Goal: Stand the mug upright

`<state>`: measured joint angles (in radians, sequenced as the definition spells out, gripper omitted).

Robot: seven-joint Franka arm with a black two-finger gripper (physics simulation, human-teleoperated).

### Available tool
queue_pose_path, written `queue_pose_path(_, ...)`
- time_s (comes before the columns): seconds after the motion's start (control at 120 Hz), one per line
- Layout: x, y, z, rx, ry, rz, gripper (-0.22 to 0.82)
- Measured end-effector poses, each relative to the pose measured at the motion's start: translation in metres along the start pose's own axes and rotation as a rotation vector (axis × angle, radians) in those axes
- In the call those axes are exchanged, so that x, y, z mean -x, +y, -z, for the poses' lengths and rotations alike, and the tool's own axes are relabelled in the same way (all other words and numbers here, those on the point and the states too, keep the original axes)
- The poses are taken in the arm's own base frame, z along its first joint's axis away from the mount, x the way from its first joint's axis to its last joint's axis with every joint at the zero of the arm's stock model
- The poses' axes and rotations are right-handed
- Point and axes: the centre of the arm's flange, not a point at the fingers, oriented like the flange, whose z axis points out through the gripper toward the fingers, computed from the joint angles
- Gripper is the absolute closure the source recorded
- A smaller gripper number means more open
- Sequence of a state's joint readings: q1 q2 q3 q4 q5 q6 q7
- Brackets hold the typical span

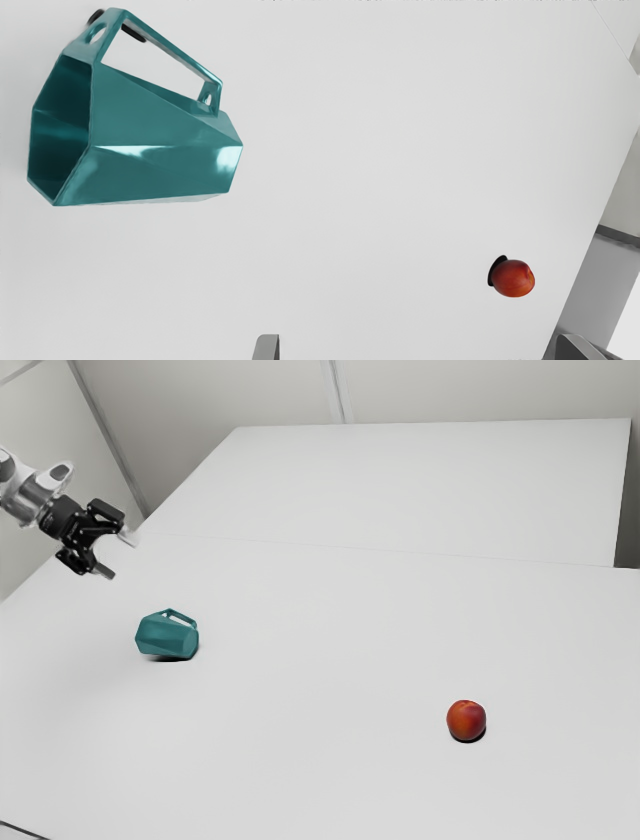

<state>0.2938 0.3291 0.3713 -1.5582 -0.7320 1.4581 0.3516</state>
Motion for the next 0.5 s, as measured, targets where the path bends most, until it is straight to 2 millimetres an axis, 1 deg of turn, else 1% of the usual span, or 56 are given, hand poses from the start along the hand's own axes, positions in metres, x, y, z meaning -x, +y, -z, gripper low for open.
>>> queue_pose_path(0.05,-0.009,-0.025,-0.012,0.038,-0.010,-0.009,0.00)
queue_pose_path(0.083,-0.013,-0.037,-0.018,0.060,-0.013,-0.021,0.00)
queue_pose_path(0.192,-0.022,-0.059,-0.034,0.103,-0.017,-0.079,0.00)
queue_pose_path(0.258,-0.026,-0.078,-0.041,0.122,-0.013,-0.101,0.00)
queue_pose_path(0.342,-0.028,-0.091,-0.044,0.141,-0.002,-0.140,0.00)
queue_pose_path(0.433,-0.027,-0.107,-0.039,0.150,0.020,-0.174,0.00)
queue_pose_path(0.5,-0.028,-0.120,-0.044,0.165,0.026,-0.188,0.00)
